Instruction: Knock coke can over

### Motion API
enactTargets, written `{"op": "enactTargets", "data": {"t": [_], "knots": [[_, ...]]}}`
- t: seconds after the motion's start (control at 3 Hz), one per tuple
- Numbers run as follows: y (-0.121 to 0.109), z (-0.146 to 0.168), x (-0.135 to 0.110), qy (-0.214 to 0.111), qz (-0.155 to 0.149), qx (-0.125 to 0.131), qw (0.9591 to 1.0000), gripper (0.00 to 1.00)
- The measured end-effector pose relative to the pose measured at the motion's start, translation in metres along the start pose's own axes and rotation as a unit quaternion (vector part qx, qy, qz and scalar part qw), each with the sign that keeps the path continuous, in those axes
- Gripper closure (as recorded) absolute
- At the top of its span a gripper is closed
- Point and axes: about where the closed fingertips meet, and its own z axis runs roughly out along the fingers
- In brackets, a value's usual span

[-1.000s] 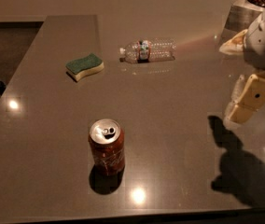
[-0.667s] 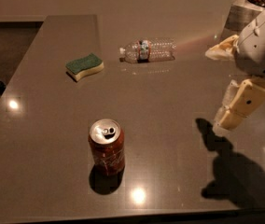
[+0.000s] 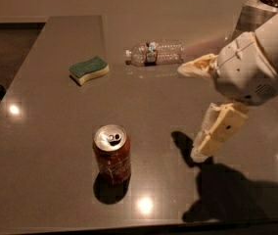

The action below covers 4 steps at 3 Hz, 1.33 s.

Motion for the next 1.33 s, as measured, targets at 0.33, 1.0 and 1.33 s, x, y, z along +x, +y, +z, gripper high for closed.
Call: {"op": "enactTargets", "data": {"t": [0.33,1.0,1.33], "knots": [[0.016,0.037,-0.027,-0.036,-0.028,-0.041,0.9982,0.00],[0.034,0.076,-0.046,-0.059,-0.043,-0.090,0.9933,0.00],[0.040,0.087,-0.058,-0.073,-0.048,-0.110,0.9901,0.00]]}}
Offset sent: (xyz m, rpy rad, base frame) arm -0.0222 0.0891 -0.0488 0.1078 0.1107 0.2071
